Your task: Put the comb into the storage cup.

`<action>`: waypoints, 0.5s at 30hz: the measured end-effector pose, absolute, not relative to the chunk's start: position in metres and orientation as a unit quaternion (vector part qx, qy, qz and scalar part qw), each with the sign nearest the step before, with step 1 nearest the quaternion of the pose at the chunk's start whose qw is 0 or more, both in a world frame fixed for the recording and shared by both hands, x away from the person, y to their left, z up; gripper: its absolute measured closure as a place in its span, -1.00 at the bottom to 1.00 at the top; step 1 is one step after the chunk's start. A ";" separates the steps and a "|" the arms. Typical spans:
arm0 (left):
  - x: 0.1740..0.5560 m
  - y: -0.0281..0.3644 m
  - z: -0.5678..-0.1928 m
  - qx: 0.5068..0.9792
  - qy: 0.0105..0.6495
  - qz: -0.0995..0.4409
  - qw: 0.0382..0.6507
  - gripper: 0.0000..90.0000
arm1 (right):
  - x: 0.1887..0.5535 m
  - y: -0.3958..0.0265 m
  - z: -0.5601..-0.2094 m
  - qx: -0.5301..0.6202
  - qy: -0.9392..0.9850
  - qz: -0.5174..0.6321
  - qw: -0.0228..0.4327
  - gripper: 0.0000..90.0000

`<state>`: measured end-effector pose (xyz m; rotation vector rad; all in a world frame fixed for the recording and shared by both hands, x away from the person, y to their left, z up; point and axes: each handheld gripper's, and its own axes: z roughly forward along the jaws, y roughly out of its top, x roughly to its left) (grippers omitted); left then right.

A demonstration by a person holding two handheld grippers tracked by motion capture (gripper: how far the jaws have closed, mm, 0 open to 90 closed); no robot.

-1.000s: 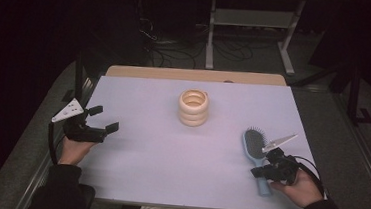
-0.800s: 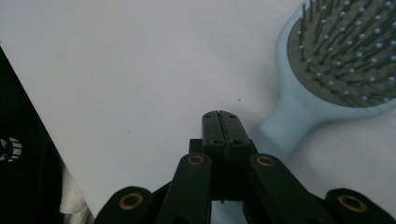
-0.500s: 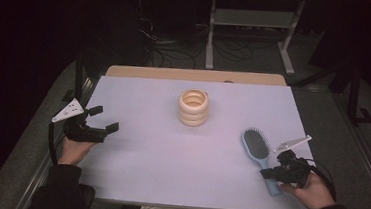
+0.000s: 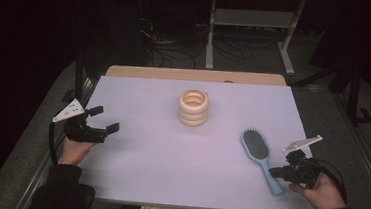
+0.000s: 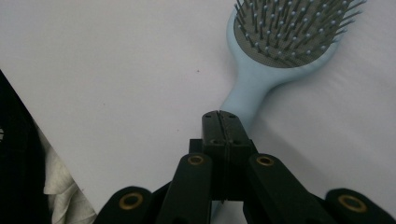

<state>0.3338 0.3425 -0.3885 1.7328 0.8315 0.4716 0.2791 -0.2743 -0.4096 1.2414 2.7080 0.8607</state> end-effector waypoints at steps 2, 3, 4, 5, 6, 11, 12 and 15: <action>0.334 0.342 -0.388 0.732 0.351 0.199 0.549 -1.00 | 0.279 -0.273 -0.410 0.398 0.873 0.281 0.020 0.98; 0.334 0.342 -0.389 0.732 0.352 0.199 0.548 -1.00 | 0.279 -0.271 -0.410 0.397 0.873 0.281 0.018 0.98; 0.334 0.342 -0.389 0.732 0.352 0.199 0.548 -1.00 | 0.279 -0.270 -0.411 0.396 0.874 0.281 0.017 0.98; 0.334 0.342 -0.389 0.732 0.352 0.199 0.549 -1.00 | 0.279 -0.266 -0.412 0.393 0.876 0.279 0.013 0.98; 0.334 0.342 -0.389 0.732 0.351 0.199 0.549 -1.00 | 0.279 -0.264 -0.413 0.390 0.879 0.275 0.010 0.98; 0.333 0.343 -0.388 0.730 0.352 0.199 0.551 -1.00 | 0.279 -0.254 -0.416 0.381 0.888 0.257 0.005 0.98; 0.333 0.343 -0.388 0.730 0.352 0.198 0.551 -1.00 | 0.279 -0.254 -0.416 0.381 0.889 0.256 0.004 0.98; 0.333 0.343 -0.388 0.730 0.352 0.198 0.551 -1.00 | 0.278 -0.256 -0.418 0.383 0.890 0.246 0.008 0.98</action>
